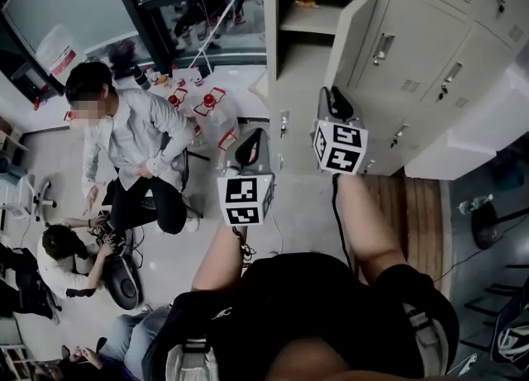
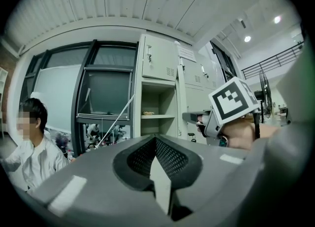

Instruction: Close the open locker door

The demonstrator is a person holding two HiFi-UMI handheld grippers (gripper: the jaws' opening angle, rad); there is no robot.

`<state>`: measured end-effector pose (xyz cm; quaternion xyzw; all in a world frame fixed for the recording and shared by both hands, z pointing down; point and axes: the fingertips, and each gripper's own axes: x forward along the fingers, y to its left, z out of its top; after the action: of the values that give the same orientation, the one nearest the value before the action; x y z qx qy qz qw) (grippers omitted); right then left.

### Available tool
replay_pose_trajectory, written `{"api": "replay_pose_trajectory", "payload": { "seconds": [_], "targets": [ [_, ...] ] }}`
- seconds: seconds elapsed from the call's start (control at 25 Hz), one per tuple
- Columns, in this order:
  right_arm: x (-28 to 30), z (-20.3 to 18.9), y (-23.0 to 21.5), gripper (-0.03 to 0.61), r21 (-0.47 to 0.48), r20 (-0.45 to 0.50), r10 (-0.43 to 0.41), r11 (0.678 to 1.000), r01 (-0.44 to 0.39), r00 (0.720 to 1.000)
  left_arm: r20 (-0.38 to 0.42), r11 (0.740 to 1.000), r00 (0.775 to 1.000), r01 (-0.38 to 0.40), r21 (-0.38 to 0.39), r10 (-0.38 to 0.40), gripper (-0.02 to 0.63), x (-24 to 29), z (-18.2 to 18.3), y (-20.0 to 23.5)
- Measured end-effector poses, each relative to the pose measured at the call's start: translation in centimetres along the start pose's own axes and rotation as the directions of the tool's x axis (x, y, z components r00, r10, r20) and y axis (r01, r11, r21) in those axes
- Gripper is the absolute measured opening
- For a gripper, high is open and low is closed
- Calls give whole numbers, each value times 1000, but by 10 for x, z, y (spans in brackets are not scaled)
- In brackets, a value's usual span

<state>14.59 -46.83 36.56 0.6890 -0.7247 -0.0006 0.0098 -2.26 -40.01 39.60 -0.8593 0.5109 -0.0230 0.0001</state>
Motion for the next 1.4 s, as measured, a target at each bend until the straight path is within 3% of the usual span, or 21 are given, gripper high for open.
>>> {"api": "replay_pose_trajectory", "payload": {
  "seconds": [0.28, 1.4],
  "targets": [
    [27, 1, 25, 84, 18, -15, -32, 999, 32, 999, 3, 999, 1000, -27, -21, 27, 0, -5, -3, 32],
    [165, 5, 76, 69, -71, -53, -106, 992, 102, 993, -2, 987, 987, -163, -10, 163, 0, -35, -8, 131]
  ]
}}
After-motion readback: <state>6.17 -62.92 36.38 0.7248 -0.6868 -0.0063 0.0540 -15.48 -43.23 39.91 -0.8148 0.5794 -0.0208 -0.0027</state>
